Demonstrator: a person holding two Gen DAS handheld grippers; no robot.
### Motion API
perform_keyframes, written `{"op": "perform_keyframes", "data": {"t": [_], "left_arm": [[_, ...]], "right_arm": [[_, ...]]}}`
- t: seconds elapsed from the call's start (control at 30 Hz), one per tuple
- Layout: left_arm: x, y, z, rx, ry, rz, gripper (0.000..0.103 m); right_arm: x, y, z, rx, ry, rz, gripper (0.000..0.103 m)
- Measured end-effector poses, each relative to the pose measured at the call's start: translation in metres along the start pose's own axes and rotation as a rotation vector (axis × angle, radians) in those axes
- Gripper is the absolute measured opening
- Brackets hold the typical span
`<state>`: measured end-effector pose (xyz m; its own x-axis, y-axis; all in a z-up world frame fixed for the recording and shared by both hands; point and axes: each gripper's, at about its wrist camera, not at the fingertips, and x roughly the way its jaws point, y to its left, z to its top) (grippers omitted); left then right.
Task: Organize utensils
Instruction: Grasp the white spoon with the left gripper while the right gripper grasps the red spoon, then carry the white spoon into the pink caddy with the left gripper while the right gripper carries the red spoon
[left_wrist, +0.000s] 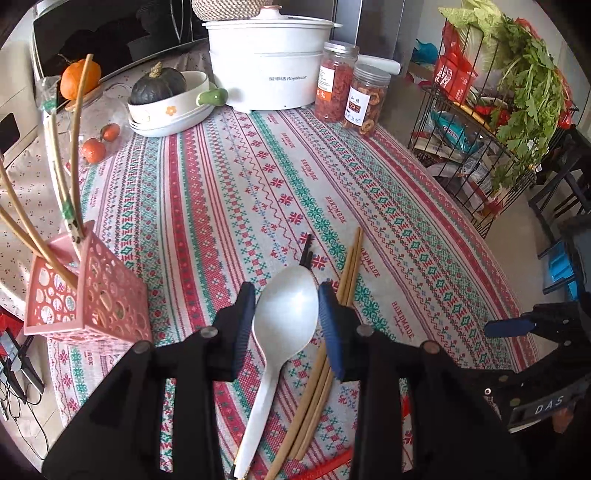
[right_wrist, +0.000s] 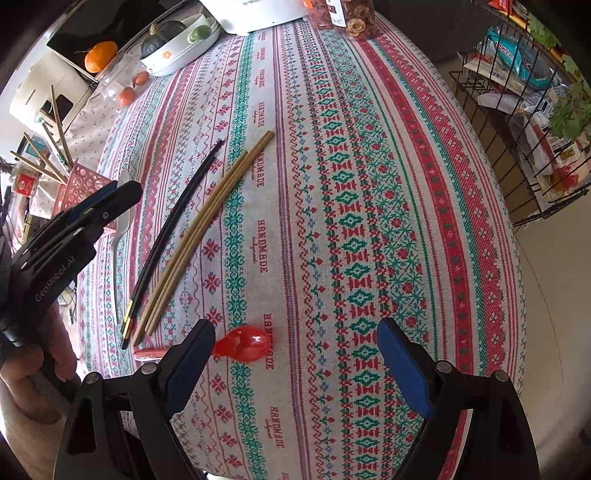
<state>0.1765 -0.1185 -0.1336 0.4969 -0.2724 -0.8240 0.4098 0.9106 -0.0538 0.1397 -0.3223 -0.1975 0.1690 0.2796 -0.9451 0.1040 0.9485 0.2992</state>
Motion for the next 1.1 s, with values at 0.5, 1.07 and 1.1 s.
{"op": "perform_keyframes", "data": {"t": [0.5, 1.07, 1.1], "left_arm": [[-0.061, 0.053, -0.031, -0.095, -0.127, -0.013, 0.037], [-0.144, 0.125, -0.029, -0.358, -0.554, -0.054, 0.037], [-0.146, 0.127, -0.028, -0.365, -0.574, -0.047, 0.037]], "right_arm": [[0.036, 0.033, -0.014, -0.06, 0.082, 0.066, 0.01], [-0.048, 0.112, 0.008, -0.235, -0.315, 0.0, 0.002], [-0.055, 0.112, 0.01, -0.244, -0.319, 0.007, 0.002]]}}
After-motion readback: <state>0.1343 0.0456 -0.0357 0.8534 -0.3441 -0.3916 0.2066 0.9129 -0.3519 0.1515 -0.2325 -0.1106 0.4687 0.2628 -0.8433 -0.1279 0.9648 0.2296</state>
